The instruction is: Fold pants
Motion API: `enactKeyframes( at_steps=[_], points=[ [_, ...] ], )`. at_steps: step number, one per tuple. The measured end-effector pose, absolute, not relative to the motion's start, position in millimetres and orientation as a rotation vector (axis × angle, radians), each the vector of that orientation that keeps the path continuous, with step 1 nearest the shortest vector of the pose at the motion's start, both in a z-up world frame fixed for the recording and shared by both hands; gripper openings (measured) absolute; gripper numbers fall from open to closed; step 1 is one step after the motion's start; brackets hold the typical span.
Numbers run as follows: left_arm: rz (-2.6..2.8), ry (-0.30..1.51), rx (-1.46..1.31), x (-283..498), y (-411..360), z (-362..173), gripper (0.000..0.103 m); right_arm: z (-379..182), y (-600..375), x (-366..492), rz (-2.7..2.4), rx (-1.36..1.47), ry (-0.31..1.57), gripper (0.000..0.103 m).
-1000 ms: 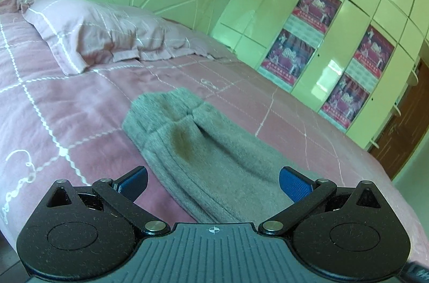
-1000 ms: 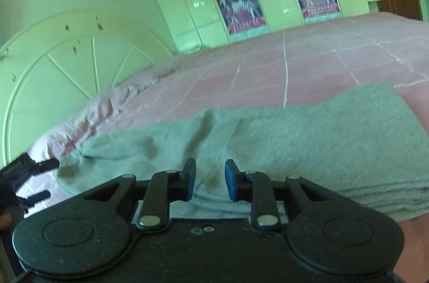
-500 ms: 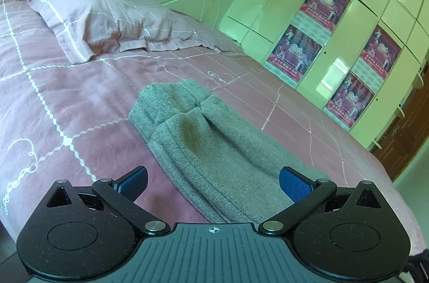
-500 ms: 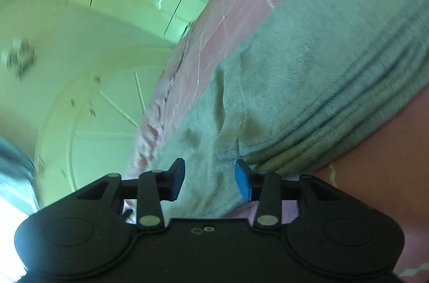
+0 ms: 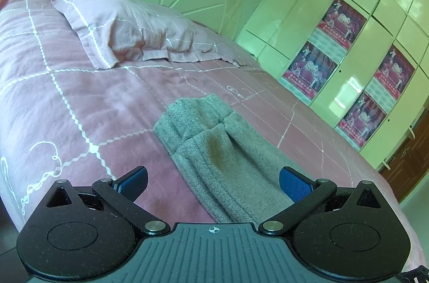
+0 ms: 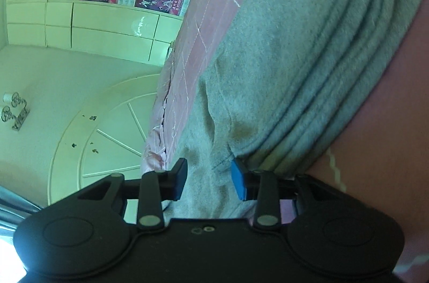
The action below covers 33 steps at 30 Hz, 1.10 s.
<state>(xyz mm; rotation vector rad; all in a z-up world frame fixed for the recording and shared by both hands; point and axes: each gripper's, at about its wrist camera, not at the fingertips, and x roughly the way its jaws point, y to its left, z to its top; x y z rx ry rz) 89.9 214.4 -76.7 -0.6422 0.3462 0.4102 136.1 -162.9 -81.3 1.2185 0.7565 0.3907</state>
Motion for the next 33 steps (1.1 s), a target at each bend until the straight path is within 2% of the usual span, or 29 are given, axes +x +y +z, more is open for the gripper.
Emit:
enactKeyframes(
  at_steps=[4,5,6,9,13,17,19,20,21,23,25,27,28,33],
  points=[
    [0.395,0.35,-0.623,92.6,210.3,-75.7,0.103,-90.0,-162.4,146.6,0.319,1.295,0.759,0.022],
    [0.39,0.352,-0.617,93.2,209.2,-75.4,0.103,-90.8,-161.3,148.9,0.296,1.295,0.77,0.009],
    [0.388,0.353,-0.613,93.7,208.4,-75.0,0.103,-90.8,-159.3,150.7,0.277,1.272,0.791,0.002],
    [0.389,0.356,-0.618,94.6,209.3,-75.5,0.103,-78.0,-152.5,149.7,0.31,1.151,0.785,0.0],
    [0.392,0.35,-0.622,93.4,208.6,-75.5,0.103,-56.1,-145.9,142.9,0.445,1.082,0.73,0.0],
    [0.383,0.361,-0.614,96.9,205.4,-76.0,0.103,-77.8,-130.1,152.0,0.393,1.042,0.878,0.0],
    [0.38,0.367,-0.609,97.4,204.7,-76.1,0.103,-77.4,-139.9,143.4,0.378,1.104,0.809,0.0],
    [0.378,0.366,-0.608,97.2,205.9,-76.0,0.103,-72.3,-144.4,139.7,0.362,1.097,0.781,0.015],
    [0.378,0.364,-0.608,96.9,206.1,-75.8,0.103,-65.7,-148.8,137.6,0.359,1.067,0.765,0.017],
    [0.384,0.362,-0.617,97.1,206.7,-76.3,0.103,-45.8,-149.8,141.4,0.365,0.877,0.752,0.017],
    [0.384,0.362,-0.627,97.6,206.4,-76.8,0.103,-22.5,-139.0,146.8,0.377,0.544,0.709,0.018],
    [0.378,0.358,-0.617,98.0,204.7,-76.2,0.103,-9.0,-120.3,151.9,0.386,0.212,0.698,0.027],
    [0.379,0.356,-0.609,97.8,204.0,-75.9,0.103,-6.4,-112.7,152.6,0.404,0.098,0.692,0.027],
    [0.396,0.351,-0.641,92.7,211.6,-77.1,0.103,-5.0,-75.3,143.8,0.517,-0.211,0.653,0.028]
  ],
)
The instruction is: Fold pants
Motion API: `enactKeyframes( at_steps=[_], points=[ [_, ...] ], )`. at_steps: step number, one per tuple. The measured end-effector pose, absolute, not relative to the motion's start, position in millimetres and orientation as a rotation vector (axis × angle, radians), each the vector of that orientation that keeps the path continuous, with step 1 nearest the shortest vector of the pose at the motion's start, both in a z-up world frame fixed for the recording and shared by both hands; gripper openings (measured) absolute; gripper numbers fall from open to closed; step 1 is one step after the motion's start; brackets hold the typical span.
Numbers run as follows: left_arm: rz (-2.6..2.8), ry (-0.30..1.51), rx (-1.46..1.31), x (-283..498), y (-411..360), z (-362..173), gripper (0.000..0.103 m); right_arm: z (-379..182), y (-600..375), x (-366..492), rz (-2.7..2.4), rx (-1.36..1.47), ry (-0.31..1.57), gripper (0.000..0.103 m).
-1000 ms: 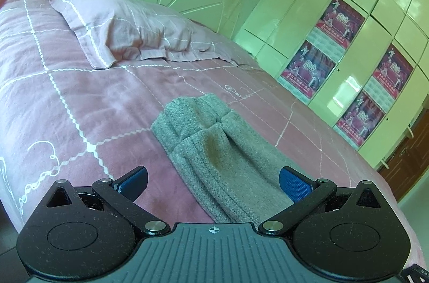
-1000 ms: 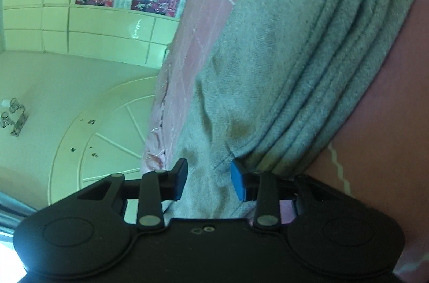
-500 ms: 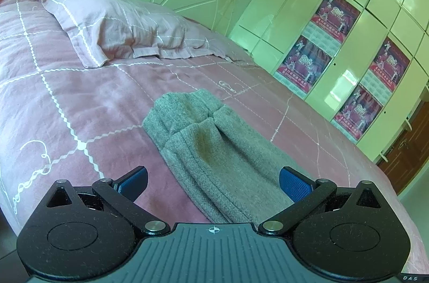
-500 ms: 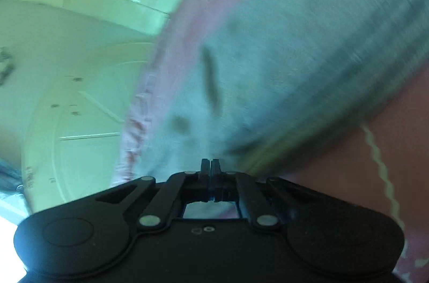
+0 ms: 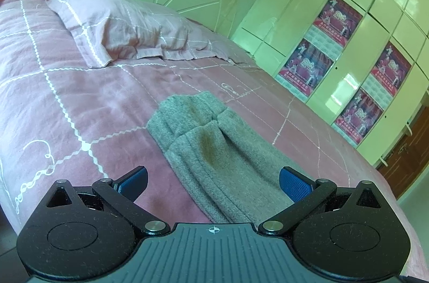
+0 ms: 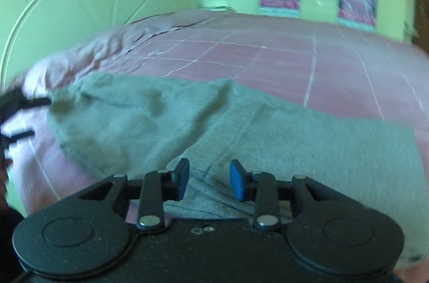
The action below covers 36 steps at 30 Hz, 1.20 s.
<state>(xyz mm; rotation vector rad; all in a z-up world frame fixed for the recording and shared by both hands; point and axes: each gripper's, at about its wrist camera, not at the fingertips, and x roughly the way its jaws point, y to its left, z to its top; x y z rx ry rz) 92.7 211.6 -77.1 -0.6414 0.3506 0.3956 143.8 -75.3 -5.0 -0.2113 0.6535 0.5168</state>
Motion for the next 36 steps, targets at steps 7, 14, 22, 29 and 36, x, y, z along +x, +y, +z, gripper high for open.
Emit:
enactKeyframes(
  at_steps=[7,14,22,29,36],
  points=[
    [0.399,0.353,-0.653,91.7,215.1,-77.8,0.103,-17.3,-43.4,129.1,0.528,-0.52,0.595,0.028],
    [0.393,0.359,-0.651,93.7,214.3,-78.1,0.103,-11.7,-51.6,143.0,0.557,-0.437,0.651,0.024],
    [0.388,0.359,-0.655,95.2,215.0,-77.8,0.103,-9.9,-53.8,147.4,0.55,-0.439,0.646,0.024],
    [0.394,0.359,-0.666,94.5,217.5,-77.1,0.103,-5.8,-45.3,135.1,0.634,-0.618,0.531,0.005],
    [0.388,0.366,-0.677,98.0,216.6,-79.1,0.103,-34.7,-36.8,110.3,0.664,-0.811,0.45,0.017]
  ],
)
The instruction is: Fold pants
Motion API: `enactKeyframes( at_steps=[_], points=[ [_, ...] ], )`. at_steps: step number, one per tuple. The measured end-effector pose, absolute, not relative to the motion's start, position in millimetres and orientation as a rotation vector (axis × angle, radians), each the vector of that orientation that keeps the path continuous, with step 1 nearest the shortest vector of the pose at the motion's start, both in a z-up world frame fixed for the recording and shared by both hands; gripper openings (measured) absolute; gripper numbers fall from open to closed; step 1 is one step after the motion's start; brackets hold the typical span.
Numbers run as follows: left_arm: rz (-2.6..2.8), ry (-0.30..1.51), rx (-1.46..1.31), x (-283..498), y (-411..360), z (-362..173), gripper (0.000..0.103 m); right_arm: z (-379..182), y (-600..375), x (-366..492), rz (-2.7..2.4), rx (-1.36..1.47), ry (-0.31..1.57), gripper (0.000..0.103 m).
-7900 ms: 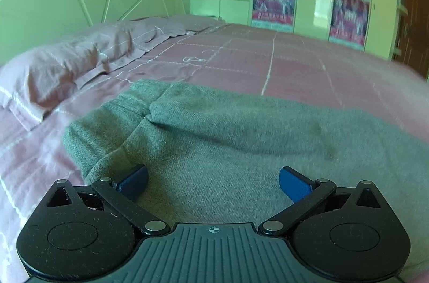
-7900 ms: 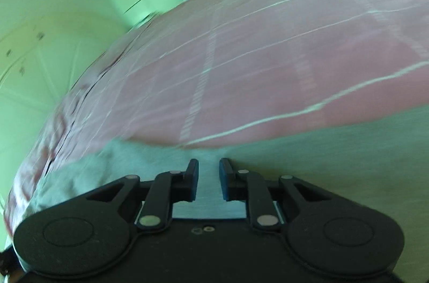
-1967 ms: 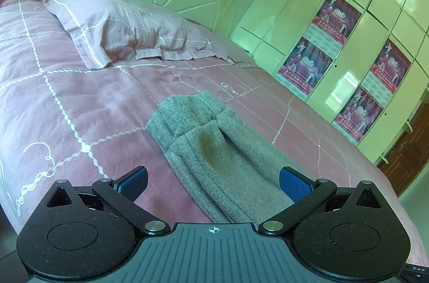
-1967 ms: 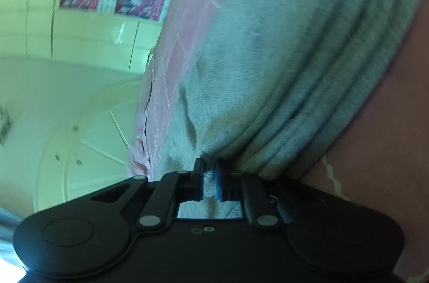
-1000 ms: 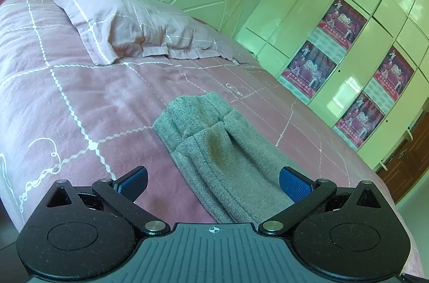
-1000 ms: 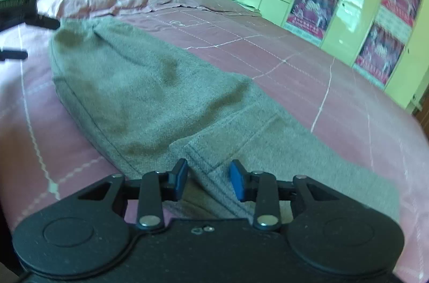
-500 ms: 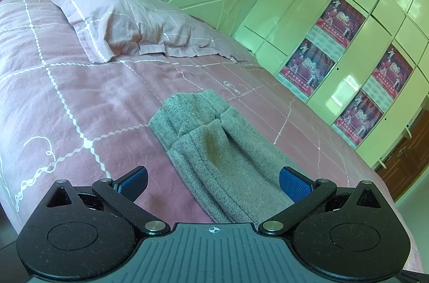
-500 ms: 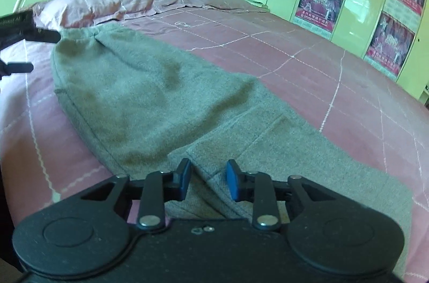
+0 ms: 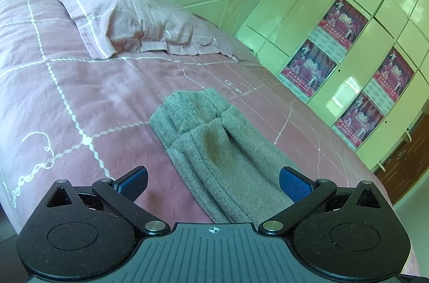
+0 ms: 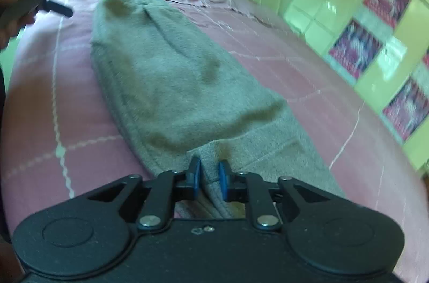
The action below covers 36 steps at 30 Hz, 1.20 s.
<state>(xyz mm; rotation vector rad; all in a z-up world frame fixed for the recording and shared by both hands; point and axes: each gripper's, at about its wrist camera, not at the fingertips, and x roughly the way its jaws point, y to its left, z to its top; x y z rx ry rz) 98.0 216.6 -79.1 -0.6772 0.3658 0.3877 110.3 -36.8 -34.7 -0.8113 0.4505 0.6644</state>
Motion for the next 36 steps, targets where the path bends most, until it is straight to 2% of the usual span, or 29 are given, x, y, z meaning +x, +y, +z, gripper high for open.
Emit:
enactKeyframes(
  at_steps=[4,8,13,15,16,17,18,19,20,21,23,27,36],
  points=[
    [0.392,0.36,-0.665,96.0,217.8,-78.0,0.103,-36.2,-35.1,102.1,0.645,-0.891,0.421,0.018],
    [0.402,0.371,-0.716,95.8,224.8,-82.5,0.103,-42.2,-29.1,111.9,0.627,-0.943,0.433,0.006],
    [0.406,0.378,-0.705,95.1,227.8,-82.0,0.103,-38.7,-34.5,114.0,0.651,-0.875,0.488,0.005],
    [0.412,0.39,-0.716,97.0,230.4,-83.9,0.103,-45.7,-32.3,111.9,0.632,-0.897,0.451,0.012],
    [0.413,0.402,-0.721,98.9,231.4,-85.0,0.103,-44.8,-30.8,109.3,0.615,-0.891,0.436,0.011],
    [0.411,0.413,-0.723,100.6,232.5,-85.8,0.103,-40.8,-31.8,107.8,0.605,-0.864,0.43,0.018],
    [0.413,0.419,-0.72,101.7,232.7,-86.5,0.103,-34.6,-34.9,106.2,0.599,-0.817,0.425,0.035],
    [0.413,0.426,-0.717,102.8,233.2,-87.0,0.103,-26.2,-40.6,103.1,0.585,-0.747,0.409,0.048],
    [0.412,0.432,-0.715,103.8,233.5,-87.2,0.103,-18.8,-47.2,100.0,0.574,-0.684,0.391,0.068],
    [0.412,0.435,-0.713,104.4,233.8,-87.5,0.103,-13.2,-53.1,97.3,0.57,-0.625,0.386,0.073],
    [0.406,0.444,-0.713,107.3,235.7,-88.4,0.103,-4.0,-65.6,94.3,0.566,-0.502,0.409,0.07],
    [0.373,0.449,-0.745,120.4,248.8,-95.4,0.103,0.6,-85.8,92.7,0.51,-0.352,0.46,0.071],
    [0.15,0.403,-0.809,150.4,282.1,-111.0,0.103,-1.2,-116.1,113.1,0.424,-0.148,0.541,0.071]
  ],
)
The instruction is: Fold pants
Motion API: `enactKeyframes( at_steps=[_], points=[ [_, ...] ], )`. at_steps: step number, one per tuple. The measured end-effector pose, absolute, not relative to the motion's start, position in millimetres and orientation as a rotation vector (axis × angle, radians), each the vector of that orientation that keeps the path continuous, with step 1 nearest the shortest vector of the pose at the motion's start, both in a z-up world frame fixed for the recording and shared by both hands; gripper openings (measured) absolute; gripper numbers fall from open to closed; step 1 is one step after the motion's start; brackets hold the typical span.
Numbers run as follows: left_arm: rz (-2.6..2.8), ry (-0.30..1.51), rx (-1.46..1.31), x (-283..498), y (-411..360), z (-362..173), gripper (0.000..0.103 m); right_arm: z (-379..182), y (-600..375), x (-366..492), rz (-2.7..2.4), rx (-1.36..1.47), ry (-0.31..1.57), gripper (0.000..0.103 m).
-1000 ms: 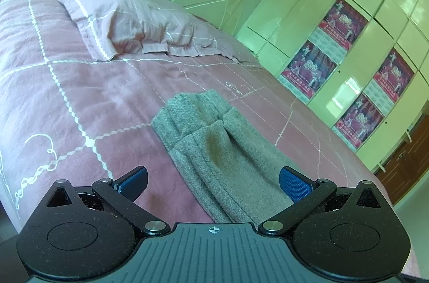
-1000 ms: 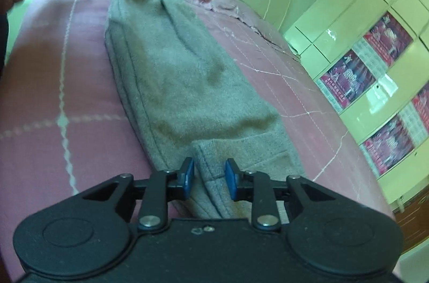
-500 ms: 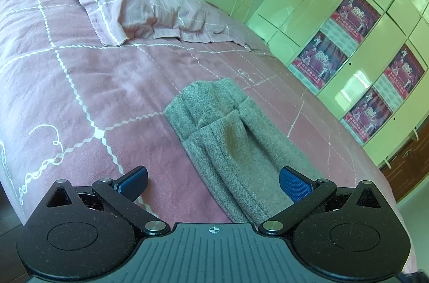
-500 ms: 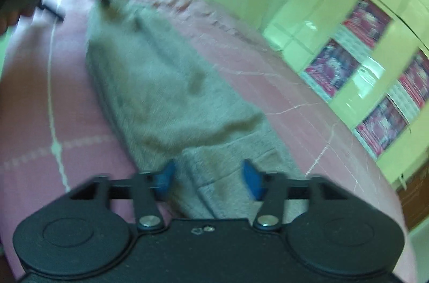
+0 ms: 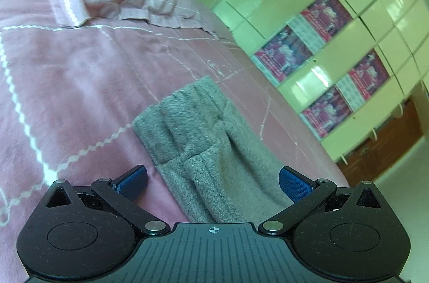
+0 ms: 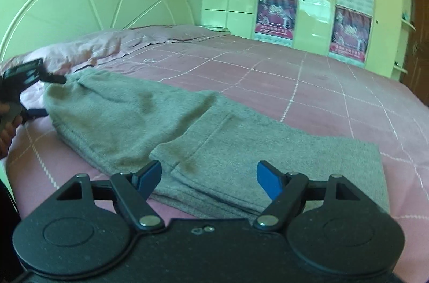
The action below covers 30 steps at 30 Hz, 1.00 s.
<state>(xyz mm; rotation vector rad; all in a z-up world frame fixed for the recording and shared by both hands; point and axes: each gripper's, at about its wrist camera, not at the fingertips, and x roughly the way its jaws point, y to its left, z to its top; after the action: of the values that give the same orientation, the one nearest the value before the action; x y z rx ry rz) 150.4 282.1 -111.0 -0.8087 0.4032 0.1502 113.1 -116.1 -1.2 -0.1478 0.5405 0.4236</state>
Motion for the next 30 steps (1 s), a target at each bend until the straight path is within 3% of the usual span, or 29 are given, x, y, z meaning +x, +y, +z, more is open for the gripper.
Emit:
enactKeyframes(
  at_steps=[6,7,8,12,17,18,19,21,26,30],
  points=[
    [0.052,0.337,-0.84,165.8,299.7,-123.2,0.102,-8.7,-103.8,134.2,0.411,-0.098,0.576,0.066],
    [0.063,0.344,-0.83,168.6,300.9,-123.7,0.074,-9.6,-98.2,134.5,0.42,-0.112,0.571,0.066],
    [0.098,0.388,-0.832,173.4,305.0,-127.1,0.031,-11.3,-94.2,134.6,0.432,-0.123,0.568,0.067],
    [0.055,0.331,-0.87,170.1,308.2,-128.2,0.031,-41.9,-60.2,132.4,0.476,-0.371,0.639,0.07],
    [-0.02,0.211,-0.774,166.0,288.7,-88.9,0.031,-41.6,-54.4,124.2,0.443,-0.416,0.583,0.069],
    [-0.035,0.205,-0.726,166.7,282.0,-75.2,0.031,-32.2,-62.3,119.6,0.457,-0.369,0.559,0.065],
    [-0.057,0.202,-0.672,166.4,273.7,-59.6,0.031,-18.4,-80.9,110.4,0.461,-0.271,0.488,0.068],
    [-0.109,0.189,-0.591,168.8,253.5,-32.8,0.031,1.4,-121.4,96.9,0.406,-0.119,0.394,0.093],
    [-0.291,0.194,-0.371,189.8,157.0,26.1,0.031,13.0,-239.8,98.5,0.224,0.251,0.41,0.092],
    [-0.463,0.236,-0.242,214.0,50.2,42.8,0.031,4.3,-327.9,89.0,0.046,0.577,0.39,0.09]
  ],
)
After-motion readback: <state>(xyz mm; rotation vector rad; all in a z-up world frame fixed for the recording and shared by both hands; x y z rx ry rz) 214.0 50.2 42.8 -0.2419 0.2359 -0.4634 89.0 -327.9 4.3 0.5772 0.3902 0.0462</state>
